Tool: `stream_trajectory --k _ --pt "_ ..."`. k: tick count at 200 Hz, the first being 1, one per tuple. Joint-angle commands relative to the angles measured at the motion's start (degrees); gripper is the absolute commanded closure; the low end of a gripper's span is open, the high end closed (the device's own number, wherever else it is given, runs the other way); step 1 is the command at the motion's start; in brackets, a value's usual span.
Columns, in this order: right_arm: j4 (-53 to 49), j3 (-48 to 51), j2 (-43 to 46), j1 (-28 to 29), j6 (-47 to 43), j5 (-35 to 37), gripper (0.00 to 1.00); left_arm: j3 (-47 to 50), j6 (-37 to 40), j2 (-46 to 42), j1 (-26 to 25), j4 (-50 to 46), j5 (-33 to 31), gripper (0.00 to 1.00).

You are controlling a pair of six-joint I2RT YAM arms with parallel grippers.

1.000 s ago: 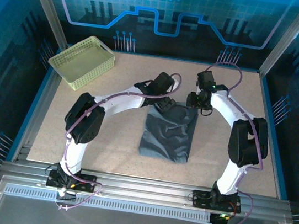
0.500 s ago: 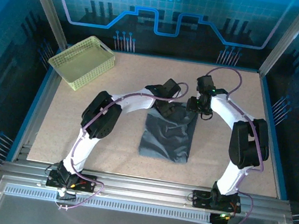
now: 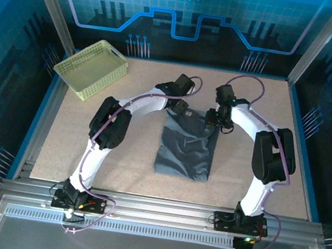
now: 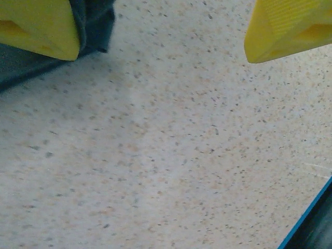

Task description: Fold the inside-out t-shirt

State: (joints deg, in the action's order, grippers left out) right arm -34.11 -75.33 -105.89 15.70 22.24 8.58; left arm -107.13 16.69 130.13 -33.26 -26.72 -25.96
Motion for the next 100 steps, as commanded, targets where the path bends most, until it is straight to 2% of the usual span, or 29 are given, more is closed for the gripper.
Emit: stream_trajectory --k 1,32,60,78,100 --pt "-0.3 -2.6 -0.7 0.8 0.2 0.0 0.41 -2.3 0.2 2.1 0.8 -1.1 -2.6 0.18" --pt "-0.7 -4.2 -1.2 1.7 -0.7 -0.4 0.41 -5.7 -3.1 2.4 2.3 -2.9 1.1 0.17" --pt "-2.3 -6.8 -3.5 2.1 -0.3 0.3 0.42 -8.4 -3.5 2.8 2.4 -5.4 1.3 0.18" --pt "-2.5 -7.8 -4.8 2.1 -0.2 0.6 0.45 -5.5 -4.8 -0.1 2.7 -5.6 4.7 0.18" --pt "-3.1 -9.1 -6.5 2.0 -0.4 -0.2 0.46 0.2 -7.4 -5.3 3.7 -5.3 11.1 0.12"
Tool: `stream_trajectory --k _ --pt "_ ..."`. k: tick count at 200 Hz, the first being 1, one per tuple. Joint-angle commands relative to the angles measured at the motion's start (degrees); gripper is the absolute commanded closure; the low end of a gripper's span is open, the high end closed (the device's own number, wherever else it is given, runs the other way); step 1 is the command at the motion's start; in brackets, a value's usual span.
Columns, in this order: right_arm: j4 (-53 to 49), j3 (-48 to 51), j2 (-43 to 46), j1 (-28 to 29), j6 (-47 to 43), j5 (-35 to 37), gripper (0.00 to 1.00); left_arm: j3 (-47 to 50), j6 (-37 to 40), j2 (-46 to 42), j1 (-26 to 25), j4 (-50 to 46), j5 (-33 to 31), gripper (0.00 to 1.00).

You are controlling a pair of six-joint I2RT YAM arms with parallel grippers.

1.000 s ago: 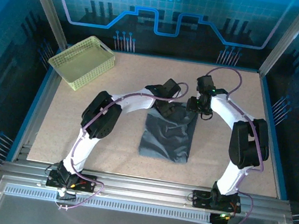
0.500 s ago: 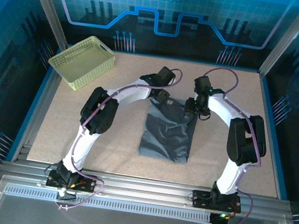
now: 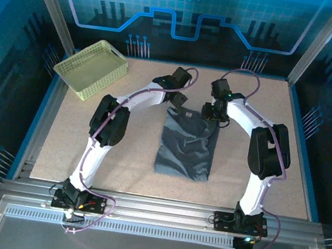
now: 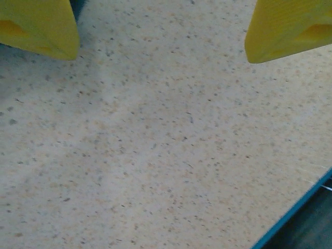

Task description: Fold the inside-out t-shirt

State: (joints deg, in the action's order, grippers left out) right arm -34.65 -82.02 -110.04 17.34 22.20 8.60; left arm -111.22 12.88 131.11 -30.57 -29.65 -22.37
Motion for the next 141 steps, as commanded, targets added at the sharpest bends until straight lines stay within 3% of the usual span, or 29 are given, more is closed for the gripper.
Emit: stream_trajectory --k 1,30,65,77,93,106,141 --pt "-2.7 -2.6 -2.4 0.4 -0.3 -0.3 0.46 4.6 -3.7 -6.6 1.0 -2.4 7.8 0.11" --pt "-5.0 -4.5 -4.5 0.5 0.6 1.2 0.44 10.5 -4.4 -10.6 1.3 -2.0 13.2 0.04" --pt "-5.0 -4.6 -5.3 0.6 1.0 1.0 0.47 11.4 -4.7 -9.5 1.4 -2.9 16.5 0.1" --pt "-4.9 -4.6 -5.2 0.7 1.0 0.9 0.53 11.3 -4.8 -9.0 1.4 -2.9 16.9 0.15" --pt "-5.1 -4.9 -5.0 0.7 0.9 1.3 0.69 11.1 -4.9 -8.6 1.3 -3.0 18.3 0.23" --pt "-5.2 -5.1 -4.5 0.8 0.8 1.8 0.73 11.4 -5.1 -8.9 1.4 -2.8 19.8 0.27" --pt "-5.4 -5.3 -3.4 0.8 0.7 3.4 0.84 15.4 -4.6 -12.3 1.3 -0.9 26.0 0.25"
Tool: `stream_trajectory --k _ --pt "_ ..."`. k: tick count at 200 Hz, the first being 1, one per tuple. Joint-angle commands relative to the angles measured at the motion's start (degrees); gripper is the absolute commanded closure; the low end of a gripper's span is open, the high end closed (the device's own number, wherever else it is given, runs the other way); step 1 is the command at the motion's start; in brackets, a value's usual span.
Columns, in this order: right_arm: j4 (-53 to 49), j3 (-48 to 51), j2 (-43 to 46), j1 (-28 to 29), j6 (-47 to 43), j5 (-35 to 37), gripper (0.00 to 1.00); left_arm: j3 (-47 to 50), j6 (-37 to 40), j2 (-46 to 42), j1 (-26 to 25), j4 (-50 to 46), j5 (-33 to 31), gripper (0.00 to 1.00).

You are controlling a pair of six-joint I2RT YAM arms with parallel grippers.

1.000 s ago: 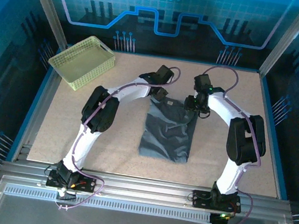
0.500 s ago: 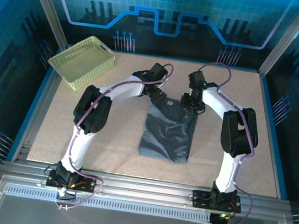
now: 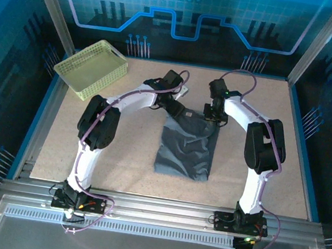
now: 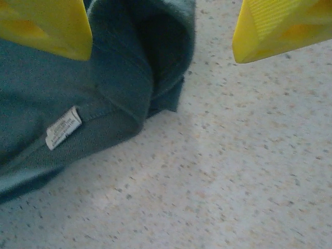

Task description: Fold the inside-out t-shirt

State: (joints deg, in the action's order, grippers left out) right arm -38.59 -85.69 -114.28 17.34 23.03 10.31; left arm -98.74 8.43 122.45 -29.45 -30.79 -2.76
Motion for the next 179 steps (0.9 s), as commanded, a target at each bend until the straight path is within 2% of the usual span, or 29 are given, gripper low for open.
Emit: stream_trajectory --k 1,17,38,56,70,99,119,136,179 --pt "-1.5 -1.7 0.9 0.8 -0.1 1.7 0.84 3.0 -0.1 -3.7 0.1 0.3 6.5 0.25" --pt "-1.5 -1.8 0.9 0.8 -0.1 1.5 0.85 3.3 0.0 -3.8 0.0 0.2 6.3 0.21" --pt "-1.7 -1.9 1.1 0.9 -0.1 1.7 0.86 2.1 0.1 -2.2 0.0 -0.9 4.0 0.23" --pt "-1.7 -1.6 1.7 0.9 -0.2 2.0 0.89 1.6 0.0 -1.1 0.0 -0.5 1.4 0.32" --pt "-1.7 -1.2 2.3 0.9 0.0 2.6 0.91 1.6 -0.9 -0.9 -0.1 0.4 -0.5 0.43" --pt "-1.5 0.5 5.0 0.8 0.2 3.8 0.93 2.9 -3.8 -2.1 -0.3 3.7 -1.4 0.64" --pt "-1.8 2.0 8.5 0.8 0.6 4.5 0.94 6.0 -7.1 -5.1 -0.4 7.9 0.5 0.77" --pt "-2.1 3.1 12.3 0.9 0.6 5.7 0.95 9.5 -10.1 -8.2 -0.2 12.3 2.6 0.83" --pt "-5.5 2.8 16.1 0.8 1.0 8.3 0.95 14.9 -18.4 -12.1 1.3 21.3 8.8 0.86"
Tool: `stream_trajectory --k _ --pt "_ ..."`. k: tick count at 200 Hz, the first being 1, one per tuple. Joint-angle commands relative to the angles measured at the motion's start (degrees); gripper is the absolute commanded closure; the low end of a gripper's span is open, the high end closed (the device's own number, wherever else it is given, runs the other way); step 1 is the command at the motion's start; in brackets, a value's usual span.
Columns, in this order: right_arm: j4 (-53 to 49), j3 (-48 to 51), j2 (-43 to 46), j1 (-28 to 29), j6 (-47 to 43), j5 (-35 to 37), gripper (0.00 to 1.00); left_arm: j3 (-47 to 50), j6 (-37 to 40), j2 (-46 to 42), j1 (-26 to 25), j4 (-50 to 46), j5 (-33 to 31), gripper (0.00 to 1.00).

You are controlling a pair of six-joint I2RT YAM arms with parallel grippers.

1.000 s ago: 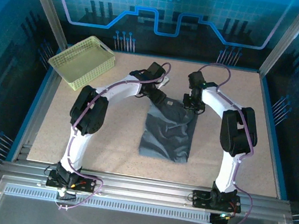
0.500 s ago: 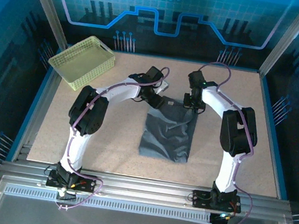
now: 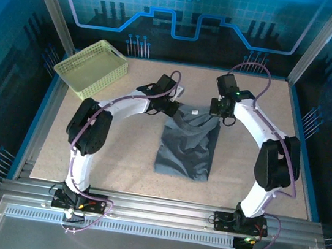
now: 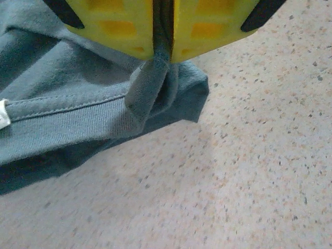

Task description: Fold the inside-out t-shirt

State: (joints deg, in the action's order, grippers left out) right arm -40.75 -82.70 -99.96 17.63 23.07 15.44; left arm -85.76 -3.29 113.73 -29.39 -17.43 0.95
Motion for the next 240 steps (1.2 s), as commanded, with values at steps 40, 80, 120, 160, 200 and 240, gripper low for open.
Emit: stream_trajectory --k 40,80,120,160,200,240 --pt "-4.0 -3.0 -2.1 -0.5 0.5 5.2 0.94 -2.9 -9.6 2.4 2.2 6.2 5.0 0.84" --pt "-3.3 -7.0 -10.4 -1.2 -0.4 6.6 0.89 -11.0 -9.3 10.8 2.2 -1.3 1.8 0.76" --pt "-4.7 -12.4 -14.3 -3.6 -1.7 6.3 0.53 -16.7 -12.0 13.7 3.2 -7.4 -3.5 0.48" --pt "-3.4 -5.0 -6.1 -4.7 -2.1 -1.2 0.4 -8.8 -15.2 6.1 4.1 -5.2 -3.2 0.24" --pt "4.2 13.7 3.9 -4.3 3.3 -14.2 0.43 5.8 -21.6 -1.5 3.9 -0.4 2.0 0.23" --pt "8.9 22.8 7.3 -0.4 4.5 -17.3 0.48 20.1 -26.1 -8.5 1.8 6.0 4.6 0.26"
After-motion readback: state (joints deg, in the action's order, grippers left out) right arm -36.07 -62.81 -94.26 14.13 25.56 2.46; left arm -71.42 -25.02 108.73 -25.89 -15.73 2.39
